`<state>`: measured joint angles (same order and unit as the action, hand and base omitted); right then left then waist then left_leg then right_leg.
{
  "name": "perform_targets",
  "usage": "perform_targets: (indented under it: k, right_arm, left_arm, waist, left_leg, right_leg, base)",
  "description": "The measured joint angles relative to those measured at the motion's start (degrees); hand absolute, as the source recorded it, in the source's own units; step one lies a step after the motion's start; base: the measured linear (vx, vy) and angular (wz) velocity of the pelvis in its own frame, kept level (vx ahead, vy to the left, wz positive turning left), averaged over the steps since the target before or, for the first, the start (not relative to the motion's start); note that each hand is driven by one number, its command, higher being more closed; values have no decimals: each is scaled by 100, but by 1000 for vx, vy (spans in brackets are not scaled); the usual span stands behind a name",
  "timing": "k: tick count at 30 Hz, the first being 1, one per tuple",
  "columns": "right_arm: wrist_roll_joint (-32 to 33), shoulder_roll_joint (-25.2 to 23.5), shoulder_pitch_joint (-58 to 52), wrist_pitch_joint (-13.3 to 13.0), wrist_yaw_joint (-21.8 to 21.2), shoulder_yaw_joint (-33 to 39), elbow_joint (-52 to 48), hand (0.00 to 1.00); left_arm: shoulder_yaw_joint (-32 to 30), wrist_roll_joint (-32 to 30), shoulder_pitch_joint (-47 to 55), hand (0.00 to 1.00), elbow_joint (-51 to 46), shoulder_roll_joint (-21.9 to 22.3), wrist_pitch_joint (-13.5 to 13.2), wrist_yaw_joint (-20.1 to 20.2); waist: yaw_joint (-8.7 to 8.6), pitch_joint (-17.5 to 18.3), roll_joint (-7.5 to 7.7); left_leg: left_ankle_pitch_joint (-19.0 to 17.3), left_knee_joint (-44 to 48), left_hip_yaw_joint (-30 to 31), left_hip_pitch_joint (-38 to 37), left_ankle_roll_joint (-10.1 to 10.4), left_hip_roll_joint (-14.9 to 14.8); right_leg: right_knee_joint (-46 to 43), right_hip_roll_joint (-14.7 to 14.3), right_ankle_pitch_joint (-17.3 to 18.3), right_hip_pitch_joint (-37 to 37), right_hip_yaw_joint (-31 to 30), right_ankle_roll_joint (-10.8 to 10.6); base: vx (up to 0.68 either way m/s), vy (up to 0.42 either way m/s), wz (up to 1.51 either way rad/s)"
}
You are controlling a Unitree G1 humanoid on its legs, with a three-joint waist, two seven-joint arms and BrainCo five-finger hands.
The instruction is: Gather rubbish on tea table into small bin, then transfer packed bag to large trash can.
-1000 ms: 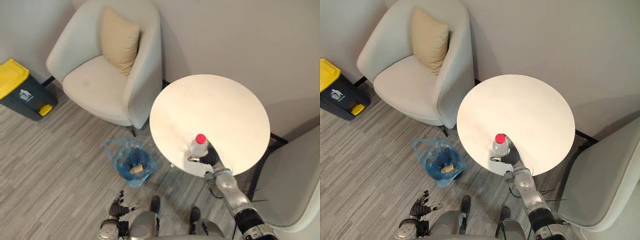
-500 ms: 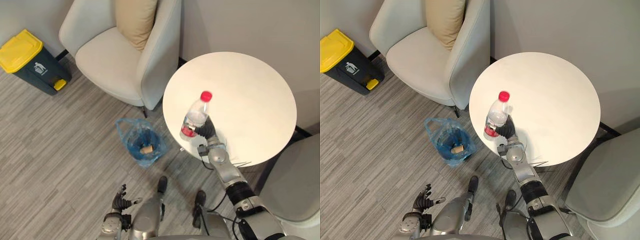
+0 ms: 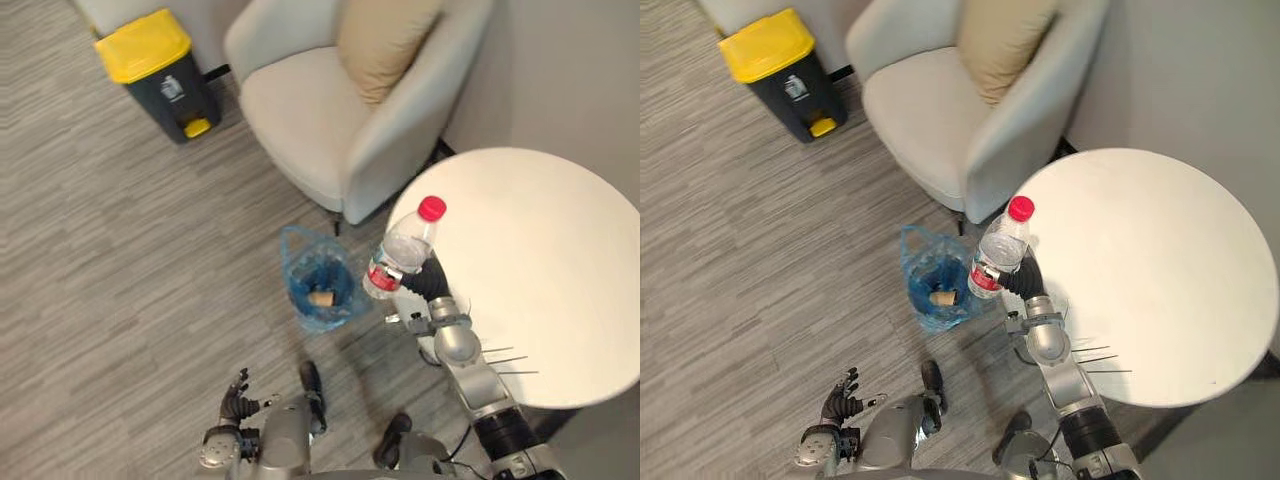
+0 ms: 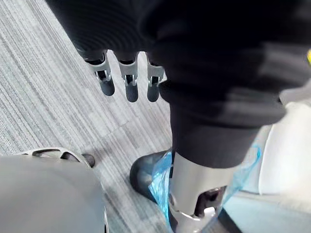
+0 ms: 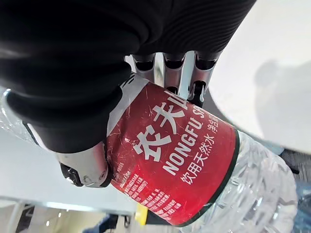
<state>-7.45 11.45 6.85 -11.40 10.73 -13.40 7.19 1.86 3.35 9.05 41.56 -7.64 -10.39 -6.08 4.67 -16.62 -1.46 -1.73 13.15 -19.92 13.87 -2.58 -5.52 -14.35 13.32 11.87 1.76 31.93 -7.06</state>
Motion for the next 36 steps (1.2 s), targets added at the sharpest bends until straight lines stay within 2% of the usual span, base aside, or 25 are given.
perform_targets:
  k: [1, 2, 3, 4, 5, 6, 7, 8, 9, 10, 11, 12, 13, 14, 16, 19, 23, 26, 28, 29, 32, 33, 34, 35, 36]
  right_arm:
    - [-4, -66, -51, 0, -68, -96, 0, 100]
    - [-29, -91, -80, 3, -135, -169, 18, 100]
    - [-79, -91, -84, 9, -172, -217, 37, 100]
    - [-210, -101, -85, 18, -231, -308, 39, 100]
    - [-229, -122, -86, 19, -234, -330, 43, 100]
    - [-233, -163, -81, 22, -245, -338, 65, 100]
    - [-234, -179, -40, 34, -249, -339, 103, 100]
    - [-234, -175, 2, 40, -251, -344, 128, 100]
    - [-234, -164, 108, 39, -254, -355, 212, 100]
    - [-233, -89, 368, 49, -247, -410, 441, 100]
    - [-236, 11, 525, 57, -239, -484, 566, 100]
    - [-238, 76, 590, 58, -236, -507, 591, 100]
    - [-246, 126, 674, 58, -208, -513, 600, 100]
    - [-292, 214, 905, 53, -184, -510, 745, 100]
    - [-456, 248, 1428, 86, -67, -534, 1304, 100]
    - [-587, 250, 1697, 145, 53, -497, 1686, 100]
    - [-757, 231, 2081, 299, 325, -443, 2333, 100]
    - [-897, 236, 2634, 460, 446, -424, 2524, 100]
    - [-892, 233, 3233, 571, 591, -273, 2513, 100]
    - [-905, 214, 3414, 687, 635, -284, 2469, 100]
    - [-854, 73, 4172, 796, 836, -178, 2410, 100]
    - [-815, -220, 4319, 884, 852, -210, 2375, 100]
    - [-782, -129, 4308, 784, 871, -221, 2314, 100]
    - [-773, -20, 4369, 747, 902, -222, 2310, 100]
    - [-764, 77, 4516, 749, 933, -194, 2345, 0]
  left_arm:
    - [-12, -1, 11, 0, -41, -5, -1, 14]
    - [-17, 1, 33, 0, -64, -16, -7, 36]
    - [-14, -1, 50, 0, -63, -37, -7, 61]
    - [21, -6, 100, 0, -65, -153, -6, 105]
    - [68, -8, 107, 0, -56, -219, 3, 109]
    - [159, -10, 109, 0, -65, -283, 16, 108]
    - [179, -10, 105, 0, -78, -337, 12, 101]
    - [179, -9, 105, 0, -96, -340, 11, 95]
    - [195, -9, 97, 0, -114, -327, 11, 93]
    - [246, 11, 71, 0, -164, -308, 2, 71]
    - [278, 54, 41, 0, -174, -310, -20, 62]
    - [304, 62, -4, 0, -173, -311, -24, 58]
    - [311, 66, -84, 0, -173, -327, -49, 50]
    - [305, 91, -279, 0, -157, -245, -76, -27]
    - [306, 190, -469, 0, -144, -179, -123, -61]
    - [303, 350, -680, 0, -94, -133, -125, -103]
    - [71, 580, -1183, 0, 178, 16, -159, -301]
    - [-318, 868, -1723, 0, 87, 137, -228, -437]
    - [-506, 1065, -2144, 0, -118, 301, -279, -512]
    - [-544, 1076, -2197, 0, -205, 348, -291, -525]
    - [-781, 1188, -2401, 0, -657, 442, -381, -539]
    - [-992, 1294, -2364, 0, -774, 367, -416, -561]
    - [-977, 1381, -2406, 0, -862, 301, -399, -558]
    - [-922, 1398, -2404, 0, -968, 304, -403, -548]
    - [-882, 1411, -2385, 0, -1112, 322, -437, -543]
  waist:
    - [83, -6, 47]
    - [87, -15, 65]
    - [82, -18, 70]
    - [63, -20, 113]
    - [36, -25, 134]
    - [-48, -41, 185]
    - [-79, -66, 201]
    - [-73, -85, 198]
    - [-76, -123, 170]
    - [-84, -204, 115]
    - [-83, -236, 84]
    - [-85, -254, 64]
    - [-89, -302, 90]
    - [-236, -439, -38]
    - [-96, -558, -120]
    - [-75, -733, -151]
    - [-75, -785, -230]
    - [-65, -838, -246]
    - [-60, -1079, -246]
    - [-61, -1131, -244]
    - [-26, -1261, -242]
    - [-135, -1265, -50]
    - [-45, -1245, 8]
    - [-29, -1246, 3]
    - [47, -1258, -25]
  left_leg:
    - [-280, 315, 18, 42, -1, 37]
    - [-498, 545, 36, 46, -20, 62]
    - [-626, 698, 69, 42, -32, 83]
    - [-837, 961, 197, 40, -67, 168]
    - [-910, 1040, 259, 35, -86, 195]
    - [-992, 1147, 409, 48, -135, 235]
    - [-1015, 1167, 563, 48, -142, 266]
    - [-1016, 1166, 635, 48, -142, 267]
    - [-1017, 1146, 750, 49, -133, 267]
    - [-990, 1114, 925, 53, -88, 266]
    - [-979, 1135, 1009, 104, -24, 273]
    - [-977, 1206, 1085, 192, 14, 284]
    - [-992, 1411, 1232, 375, 80, 363]
    - [-1079, 1820, 1521, 751, 220, 351]
    - [-988, 1883, 1669, 1211, 377, 197]
    - [-940, 1891, 1706, 1424, 456, 143]
    - [-1020, 2369, 1751, 2212, 525, 57]
    - [-1199, 3168, 1783, 3346, 476, -25]
    - [-1305, 3777, 1808, 4174, 469, -44]
    - [-1338, 3896, 1807, 4377, 463, -54]
    - [-1347, 4337, 1757, 5335, 451, -206]
    - [-1346, 4446, 1724, 5510, 452, -294]
    - [-1348, 4523, 1663, 5639, 453, -360]
    - [-1348, 4531, 1621, 5719, 453, -356]
    - [-1348, 4517, 1517, 5863, 452, -357]
  right_leg:
    - [-249, 145, 91, 5, -51, -130]
    - [-607, 303, 179, -23, -108, -201]
    - [-984, 420, 215, -116, -199, -176]
    - [-2209, 733, 149, -599, -654, -32]
    - [-2658, 798, 132, -846, -909, 80]
    - [-3209, 716, 322, -1179, -1435, 214]
    - [-3363, 538, 522, -1446, -1809, 287]
    - [-3332, 427, 600, -1579, -1925, 303]
    - [-3200, 278, 666, -1777, -2043, 354]
    - [-2747, 58, 673, -2099, -2217, 380]
    - [-2357, -45, 639, -2269, -2315, 363]
    - [-2058, -102, 568, -2336, -2367, 297]
    - [-1606, -130, 222, -2448, -2434, 295]
    - [-1743, -114, -295, -2619, -2339, 292]
    - [-1819, -248, -275, -2987, -2182, 402]
    - [-1922, -300, -260, -3207, -2135, 464]
    - [-2295, -319, -230, -3911, -2152, 527]
    - [-2983, -302, -120, -4943, -2165, 604]
    - [-3573, -237, 14, -5767, -2249, 593]
    - [-3685, -224, 21, -5965, -2263, 601]
    - [-4100, -212, 22, -6903, -2305, 611]
    - [-4206, -219, 28, -7057, -2303, 611]
    - [-4271, -207, 34, -7186, -2312, 616]
    - [-4299, -187, 43, -7287, -2349, 630]
    - [-4324, -146, 45, -7479, -2421, 635]
  base:
    - [172, 140, 27]
    - [141, 149, 12]
    - [146, 167, 18]
    - [159, 156, 25]
    - [215, 134, 52]
    - [193, 31, 77]
    - [185, 2, 79]
    - [131, -20, 66]
    - [128, -55, 61]
    - [135, -93, 67]
    - [119, -113, 65]
    - [67, -105, 69]
    - [65, -177, 121]
    - [55, -206, 112]
    - [26, -216, 50]
    - [-26, -138, 10]
    - [-103, -38, 1]
    - [-186, 13, 4]
    - [-200, -5, 4]
    - [-192, -31, 3]
    - [-158, -67, 1]
    - [-82, -51, 6]
    - [-101, -54, 7]
    - [-69, -20, 10]
    - [-73, -6, 19]
